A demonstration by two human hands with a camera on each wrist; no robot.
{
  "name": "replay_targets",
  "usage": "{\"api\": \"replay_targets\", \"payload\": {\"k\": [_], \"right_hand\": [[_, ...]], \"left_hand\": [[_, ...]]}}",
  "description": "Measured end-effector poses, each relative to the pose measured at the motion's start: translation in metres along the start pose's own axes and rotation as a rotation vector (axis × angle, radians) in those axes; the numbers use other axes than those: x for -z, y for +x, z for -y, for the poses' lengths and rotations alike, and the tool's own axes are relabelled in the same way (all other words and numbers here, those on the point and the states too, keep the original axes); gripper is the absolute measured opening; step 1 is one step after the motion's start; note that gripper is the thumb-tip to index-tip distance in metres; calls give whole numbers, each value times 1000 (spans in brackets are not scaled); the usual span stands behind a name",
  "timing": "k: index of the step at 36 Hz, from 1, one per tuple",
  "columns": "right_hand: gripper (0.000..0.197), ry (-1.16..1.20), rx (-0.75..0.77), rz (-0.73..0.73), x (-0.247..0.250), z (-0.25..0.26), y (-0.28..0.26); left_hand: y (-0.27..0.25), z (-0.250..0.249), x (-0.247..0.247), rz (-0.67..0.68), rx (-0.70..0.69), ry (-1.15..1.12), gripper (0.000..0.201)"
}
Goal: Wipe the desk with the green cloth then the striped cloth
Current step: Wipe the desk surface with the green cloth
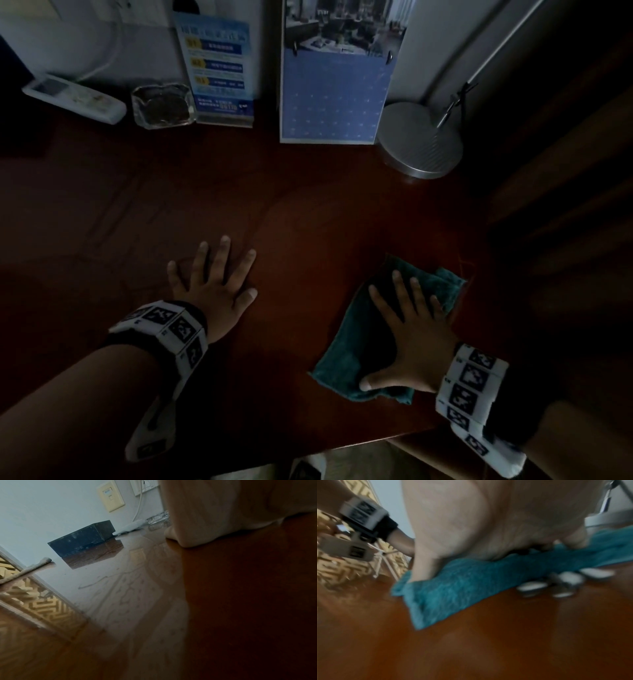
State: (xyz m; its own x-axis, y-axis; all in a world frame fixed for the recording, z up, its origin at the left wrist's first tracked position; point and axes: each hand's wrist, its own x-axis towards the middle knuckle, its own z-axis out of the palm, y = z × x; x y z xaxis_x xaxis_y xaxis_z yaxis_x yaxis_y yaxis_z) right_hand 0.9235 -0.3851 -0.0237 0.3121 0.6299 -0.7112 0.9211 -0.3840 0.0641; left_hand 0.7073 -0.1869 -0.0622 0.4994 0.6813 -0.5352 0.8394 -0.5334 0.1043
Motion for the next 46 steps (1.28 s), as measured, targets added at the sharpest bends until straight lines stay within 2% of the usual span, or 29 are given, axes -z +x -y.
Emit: {"api": "replay_targets", "payload": {"k": [5, 10, 17, 26, 31, 37, 46], "right_hand": [[137, -53, 40, -7, 11, -17, 11], [136, -89, 71, 2, 27, -34, 28], [139, -144, 109, -6, 44, -56, 48], [142, -144, 88, 8, 57, -81, 63], [140, -47, 22, 6, 55, -93, 65], [134, 103, -128, -7, 50, -99, 63], [130, 307, -364, -34, 33, -81, 50]], "left_hand": [[-6, -7, 3, -4, 38, 63, 60], [-11, -41, 16, -41, 52, 103, 58], [5, -105, 16, 140, 57, -118, 62], [10, -102, 12, 195, 66, -108, 66], [10, -104, 11, 184, 77, -105, 66], [9, -104, 12, 176, 77, -96, 66], [8, -105, 13, 178, 80, -92, 66]]}}
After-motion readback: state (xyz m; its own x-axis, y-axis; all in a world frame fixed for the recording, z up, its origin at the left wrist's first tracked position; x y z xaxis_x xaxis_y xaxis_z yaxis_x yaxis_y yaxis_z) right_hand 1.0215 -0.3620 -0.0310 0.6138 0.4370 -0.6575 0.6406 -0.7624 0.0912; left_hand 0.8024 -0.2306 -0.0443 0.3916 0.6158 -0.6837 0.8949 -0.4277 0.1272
